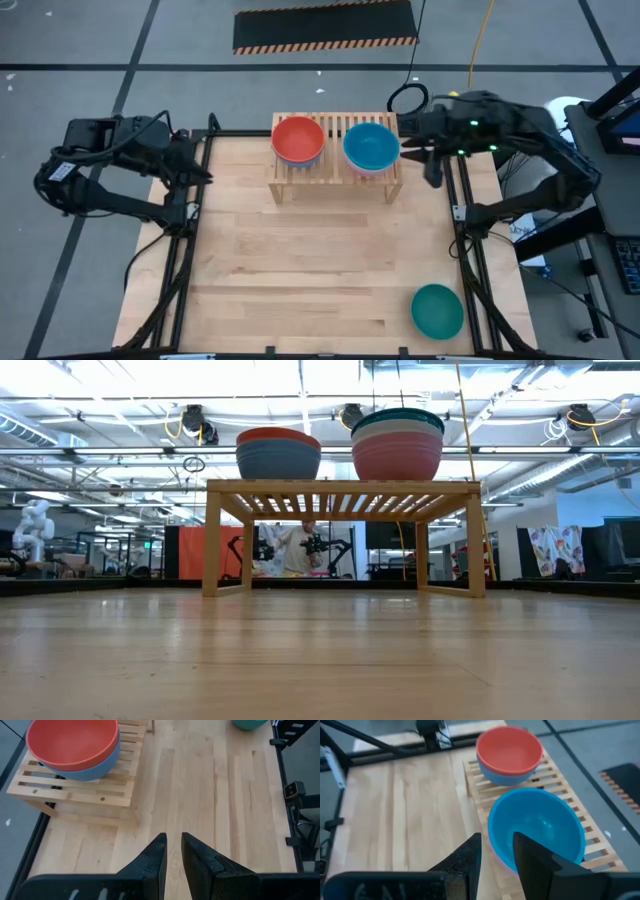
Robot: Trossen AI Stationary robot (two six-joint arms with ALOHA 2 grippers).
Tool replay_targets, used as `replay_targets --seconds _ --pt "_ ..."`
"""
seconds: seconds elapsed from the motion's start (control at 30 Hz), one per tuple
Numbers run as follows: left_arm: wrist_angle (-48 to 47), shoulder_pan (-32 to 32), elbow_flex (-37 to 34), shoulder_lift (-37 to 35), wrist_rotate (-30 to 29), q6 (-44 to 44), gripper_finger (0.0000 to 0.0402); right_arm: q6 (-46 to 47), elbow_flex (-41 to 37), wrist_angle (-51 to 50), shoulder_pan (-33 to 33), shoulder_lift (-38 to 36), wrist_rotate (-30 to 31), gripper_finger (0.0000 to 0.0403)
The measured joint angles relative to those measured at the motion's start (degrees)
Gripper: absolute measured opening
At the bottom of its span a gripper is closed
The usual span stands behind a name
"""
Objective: Place and stack bowls onto a shelf
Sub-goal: Stack the green bowl on top of the orange bowl on the shelf
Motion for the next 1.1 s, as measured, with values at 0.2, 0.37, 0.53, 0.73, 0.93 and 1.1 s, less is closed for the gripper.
replay_targets --seconds 0.2,0.37,0.53,0.73,0.93,1.1 --pt "0.64 0.00 0.00 2.54 1.25 0.09 0.0063 1.77 0.00 0.00 2.78 -4.37 -0.07 0.0106" --pt "6.82 -3.11 0.00 6.35 5.43 -0.56 0.0063 2.58 0.00 -0.01 5.11 -4.95 -0.08 0.0106" --pt "13.89 -10.11 0.03 11.59 5.52 1.90 0.0063 2.58 0.00 -0.01 6.28 -4.79 -0.08 0.0106" --pt "19.99 -18.02 0.02 20.42 0.99 6.05 0.0063 3.05 0.00 0.00 6.54 -5.44 -0.08 0.0106" --pt "29.33 -21.45 0.02 29.22 -1.51 10.47 0.0063 5.60 0.00 0.05 6.54 -6.09 -0.08 0.0106" --pt "40.96 -21.26 0.02 34.80 -1.72 13.88 0.0061 5.84 0.00 0.46 6.54 -6.55 -0.10 0.0106"
